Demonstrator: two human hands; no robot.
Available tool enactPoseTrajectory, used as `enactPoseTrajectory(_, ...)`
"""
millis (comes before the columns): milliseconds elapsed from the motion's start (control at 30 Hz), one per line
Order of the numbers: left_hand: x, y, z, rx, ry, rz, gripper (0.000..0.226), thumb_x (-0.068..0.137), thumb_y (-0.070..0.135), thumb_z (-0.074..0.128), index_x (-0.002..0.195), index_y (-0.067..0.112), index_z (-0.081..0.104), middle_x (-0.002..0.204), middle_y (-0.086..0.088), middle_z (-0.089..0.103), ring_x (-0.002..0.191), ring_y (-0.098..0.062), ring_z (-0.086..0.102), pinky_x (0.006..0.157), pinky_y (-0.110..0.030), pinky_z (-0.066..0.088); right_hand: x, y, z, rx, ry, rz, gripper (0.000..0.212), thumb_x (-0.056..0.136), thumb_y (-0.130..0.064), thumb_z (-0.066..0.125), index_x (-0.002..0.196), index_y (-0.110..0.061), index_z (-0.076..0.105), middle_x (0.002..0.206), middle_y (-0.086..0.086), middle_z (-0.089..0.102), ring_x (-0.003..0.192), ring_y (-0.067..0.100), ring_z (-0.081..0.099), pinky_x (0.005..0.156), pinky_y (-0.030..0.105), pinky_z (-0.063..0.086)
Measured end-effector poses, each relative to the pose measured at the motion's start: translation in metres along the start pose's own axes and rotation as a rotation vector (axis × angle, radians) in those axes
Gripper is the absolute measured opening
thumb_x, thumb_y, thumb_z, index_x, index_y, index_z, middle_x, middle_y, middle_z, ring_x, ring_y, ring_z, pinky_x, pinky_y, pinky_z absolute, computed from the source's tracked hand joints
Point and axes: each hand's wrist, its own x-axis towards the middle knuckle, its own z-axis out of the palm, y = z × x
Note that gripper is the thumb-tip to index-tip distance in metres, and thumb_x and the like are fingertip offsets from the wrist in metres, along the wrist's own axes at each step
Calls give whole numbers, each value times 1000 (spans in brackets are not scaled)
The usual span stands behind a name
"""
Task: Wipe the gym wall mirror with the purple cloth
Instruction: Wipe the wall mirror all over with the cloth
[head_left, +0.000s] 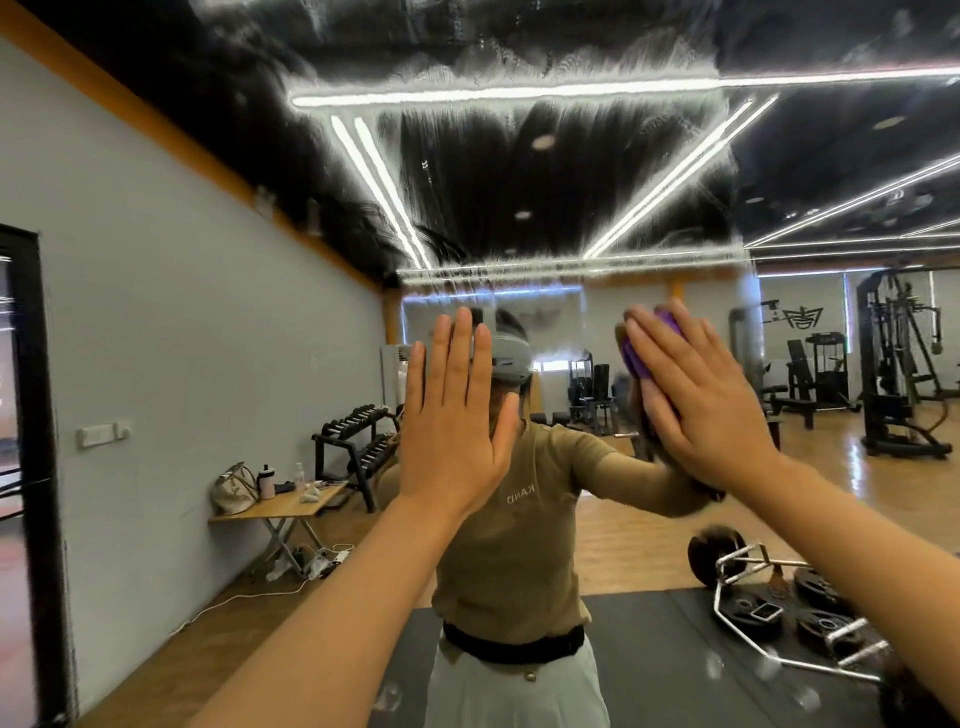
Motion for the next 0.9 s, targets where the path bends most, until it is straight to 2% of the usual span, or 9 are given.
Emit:
enactPoseTrajectory(200,0,-16,-11,-14,-79,75,70,104,45,32,160,7,16,169,-12,10,156,-24,4,126,-42,4,97,17,-10,-55,-34,-70,54,105,-29,32,157,-13,32,163,5,29,154,28,15,126,30,-1)
enactPoseTrajectory(333,-2,-27,-19,-10,-111,126,67,104,42,33,161,11,17,169,-9,10,156,-21,5,126,-41,8,88,9,-3,-6,58,-23,53,104,-27,36,156,-12,34,162,4,30,154,29,18,126,31,2)
enactPoseTrajectory(400,-5,-31,-22,16,-115,155,66,104,42,33,160,12,18,169,-8,13,156,-22,9,125,-43,12,65,-2,1,22,63,-37,54,103,-27,38,155,-13,34,161,4,32,154,29,19,127,37,6)
enactPoseTrajectory(500,-12,-43,-26,39,-124,182,65,104,43,32,160,14,19,168,-7,15,156,-22,11,124,-45,15,15,-19,7,8,-21,-160,55,101,-26,40,154,-14,35,161,7,35,153,31,22,126,47,14)
enactPoseTrajectory(667,-17,-53,-25,31,-135,197,62,107,47,24,161,17,17,168,-6,15,156,-23,11,125,-45,12,-40,-28,9,-61,-183,-392,50,108,-33,30,155,-17,33,161,5,36,152,31,24,125,47,17)
enactPoseTrajectory(800,-17,-55,-22,52,-152,205,62,108,50,13,161,17,16,168,-7,16,156,-24,11,125,-44,9,-8,-3,-2,-44,-326,-585,49,109,-36,29,155,-21,35,162,0,35,153,25,24,126,44,14)
enactPoseTrajectory(900,-16,-57,-23,36,-153,211,62,108,50,13,161,18,17,168,-7,16,156,-23,10,125,-44,9,42,16,-11,-24,-313,-542,49,107,-34,31,154,-20,37,160,4,37,153,23,24,127,42,11)
